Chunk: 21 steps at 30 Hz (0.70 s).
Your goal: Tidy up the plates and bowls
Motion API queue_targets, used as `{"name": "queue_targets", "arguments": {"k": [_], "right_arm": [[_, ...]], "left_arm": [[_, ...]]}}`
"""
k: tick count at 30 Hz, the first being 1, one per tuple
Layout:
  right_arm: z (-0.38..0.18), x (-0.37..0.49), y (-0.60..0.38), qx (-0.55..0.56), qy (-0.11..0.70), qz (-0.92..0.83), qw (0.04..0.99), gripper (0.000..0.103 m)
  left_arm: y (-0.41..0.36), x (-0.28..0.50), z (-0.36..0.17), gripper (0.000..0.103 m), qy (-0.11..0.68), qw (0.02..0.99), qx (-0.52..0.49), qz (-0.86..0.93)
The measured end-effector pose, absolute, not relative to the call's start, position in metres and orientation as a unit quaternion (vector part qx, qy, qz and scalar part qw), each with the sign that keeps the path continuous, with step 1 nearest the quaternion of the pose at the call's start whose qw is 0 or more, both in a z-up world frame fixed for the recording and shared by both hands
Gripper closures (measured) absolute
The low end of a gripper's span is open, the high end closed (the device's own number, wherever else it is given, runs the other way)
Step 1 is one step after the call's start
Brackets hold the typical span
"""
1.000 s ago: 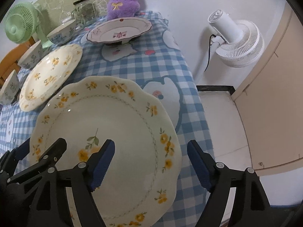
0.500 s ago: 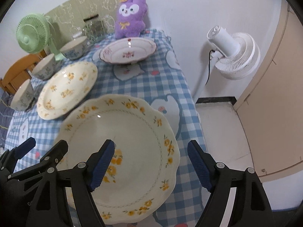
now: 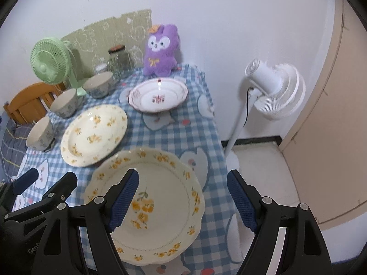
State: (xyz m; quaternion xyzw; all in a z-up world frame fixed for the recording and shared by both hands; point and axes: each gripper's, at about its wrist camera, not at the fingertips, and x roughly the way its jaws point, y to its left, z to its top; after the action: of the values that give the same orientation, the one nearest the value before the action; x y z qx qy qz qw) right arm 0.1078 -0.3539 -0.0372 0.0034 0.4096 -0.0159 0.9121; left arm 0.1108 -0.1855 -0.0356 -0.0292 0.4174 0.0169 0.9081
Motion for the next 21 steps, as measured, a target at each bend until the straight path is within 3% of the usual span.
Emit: {"name": "queue_targets", "arguments": {"k": [21], "right_arm": [[0.014, 0.137, -0.331, 0.01, 0.398, 0.003, 0.917, 0.021]], "left_arm": [[-0.168, 0.131, 0.011, 0.013, 0.414, 0.909, -0.018, 0.051]]}}
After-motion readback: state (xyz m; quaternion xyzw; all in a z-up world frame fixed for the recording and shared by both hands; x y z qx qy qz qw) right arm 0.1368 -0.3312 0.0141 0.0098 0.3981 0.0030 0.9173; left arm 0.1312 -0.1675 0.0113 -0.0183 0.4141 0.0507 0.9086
